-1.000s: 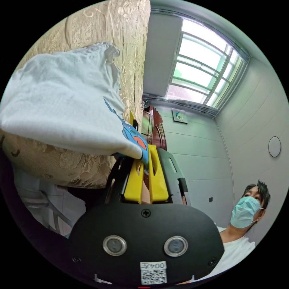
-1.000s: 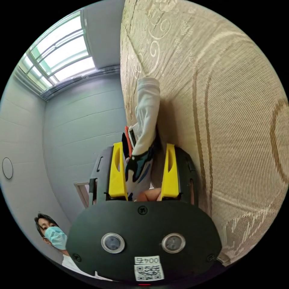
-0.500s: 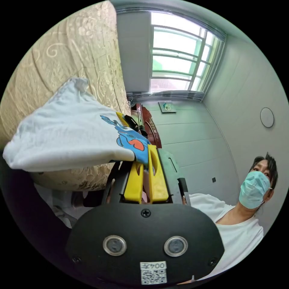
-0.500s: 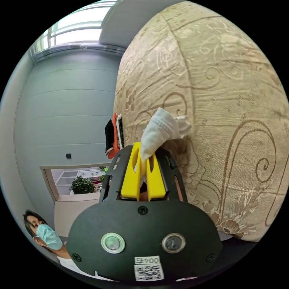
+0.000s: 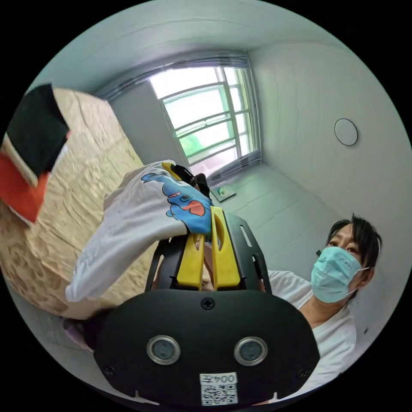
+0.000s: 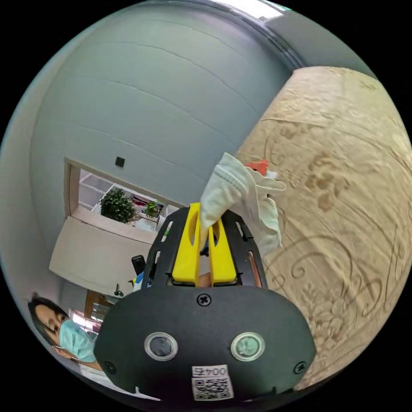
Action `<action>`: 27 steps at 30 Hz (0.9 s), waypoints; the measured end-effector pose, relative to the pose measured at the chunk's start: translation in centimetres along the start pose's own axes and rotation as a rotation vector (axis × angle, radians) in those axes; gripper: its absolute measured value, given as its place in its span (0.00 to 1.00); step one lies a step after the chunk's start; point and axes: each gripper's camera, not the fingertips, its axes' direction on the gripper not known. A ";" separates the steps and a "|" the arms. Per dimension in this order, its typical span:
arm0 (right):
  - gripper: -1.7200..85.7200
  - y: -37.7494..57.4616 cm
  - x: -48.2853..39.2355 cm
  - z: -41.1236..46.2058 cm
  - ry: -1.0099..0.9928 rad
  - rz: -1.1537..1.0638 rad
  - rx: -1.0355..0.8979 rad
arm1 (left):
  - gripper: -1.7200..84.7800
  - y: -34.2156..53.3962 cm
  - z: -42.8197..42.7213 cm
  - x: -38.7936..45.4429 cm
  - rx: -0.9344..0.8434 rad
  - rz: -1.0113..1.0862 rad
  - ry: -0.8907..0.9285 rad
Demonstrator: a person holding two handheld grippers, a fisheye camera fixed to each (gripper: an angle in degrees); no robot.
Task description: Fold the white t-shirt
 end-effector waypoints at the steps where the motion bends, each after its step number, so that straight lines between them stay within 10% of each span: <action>1: 0.03 -3.4 -2.9 1.9 -0.028 -0.087 0.016 | 0.07 -1.5 -1.3 0.8 0.009 0.041 -0.033; 9: 0.06 -17.0 -4.4 16.5 -0.050 -0.167 -0.034 | 0.07 -9.0 -10.3 -7.9 0.105 0.175 -0.347; 17: 0.05 -11.7 14.1 22.0 0.012 0.235 -0.037 | 0.07 0.7 -9.2 -40.7 0.184 -0.354 -0.065; 27: 0.01 -1.1 12.4 7.6 -0.152 -0.006 0.148 | 0.03 7.0 -6.1 -25.5 0.226 -0.096 -0.167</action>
